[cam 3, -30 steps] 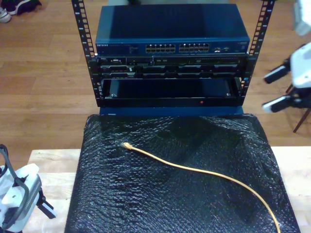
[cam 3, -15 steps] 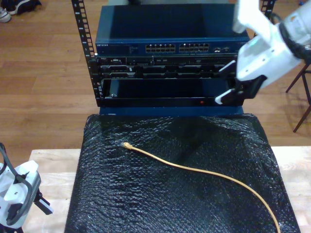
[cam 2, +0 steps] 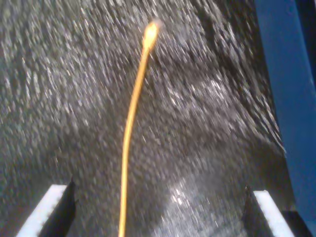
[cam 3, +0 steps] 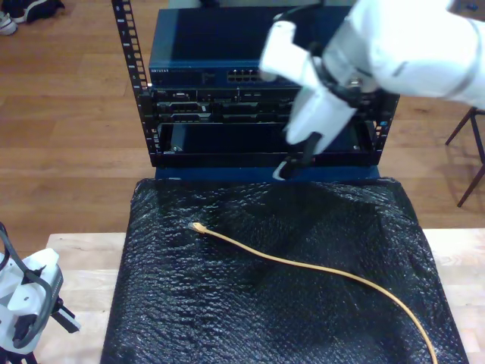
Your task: Grab the cable and plug it in
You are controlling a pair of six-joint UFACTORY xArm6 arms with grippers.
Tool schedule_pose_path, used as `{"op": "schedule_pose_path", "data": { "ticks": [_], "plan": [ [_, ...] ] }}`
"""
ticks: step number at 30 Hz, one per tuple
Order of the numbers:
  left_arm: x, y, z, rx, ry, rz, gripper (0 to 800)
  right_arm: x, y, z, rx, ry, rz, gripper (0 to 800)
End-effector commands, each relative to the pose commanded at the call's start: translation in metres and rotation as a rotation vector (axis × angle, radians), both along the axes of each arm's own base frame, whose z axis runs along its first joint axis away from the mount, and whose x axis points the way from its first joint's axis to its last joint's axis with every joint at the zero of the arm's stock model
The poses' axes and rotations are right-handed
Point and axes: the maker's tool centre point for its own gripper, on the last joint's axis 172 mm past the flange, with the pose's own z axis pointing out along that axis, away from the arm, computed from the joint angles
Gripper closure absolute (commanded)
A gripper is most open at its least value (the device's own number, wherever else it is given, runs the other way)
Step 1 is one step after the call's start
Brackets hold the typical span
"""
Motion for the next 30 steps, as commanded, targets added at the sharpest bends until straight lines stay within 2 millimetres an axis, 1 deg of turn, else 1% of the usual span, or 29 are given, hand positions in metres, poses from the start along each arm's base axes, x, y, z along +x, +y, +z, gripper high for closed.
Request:
{"op": "schedule_pose_path", "data": {
  "ticks": [2,4,10,11,17,22,28,30],
  "plan": [
    [0.001,0.001,0.002,0.006,0.004,0.016,0,-0.003,0.012,-0.013,-0.037,0.022,-0.008,9],
    [0.002,0.002,0.002,0.008,0.006,0.024,0,0.000,0.020,-0.029,-0.101,0.023,-0.011,9],
    [0.002,0.003,0.002,0.015,0.010,0.033,0,0.006,0.047,-0.066,-0.265,0.005,-0.018,9],
    [0.002,0.003,0.002,0.016,0.013,0.038,0,0.008,0.050,-0.072,-0.280,0.007,-0.018,9],
    [0.002,0.006,0.003,0.021,0.021,0.069,0,0.005,0.082,-0.104,-0.306,0.040,-0.025,9],
    [0.000,0.008,0.001,0.018,0.027,0.084,0,0.008,0.080,-0.128,-0.342,0.069,-0.103,10],
    [0.000,0.008,0.001,0.018,0.028,0.085,0,0.005,0.083,-0.141,-0.380,0.066,-0.163,21],
    [0.000,0.008,0.001,0.017,0.029,0.084,0,0.002,0.089,-0.145,-0.390,0.062,-0.166,22]
  ]
}}
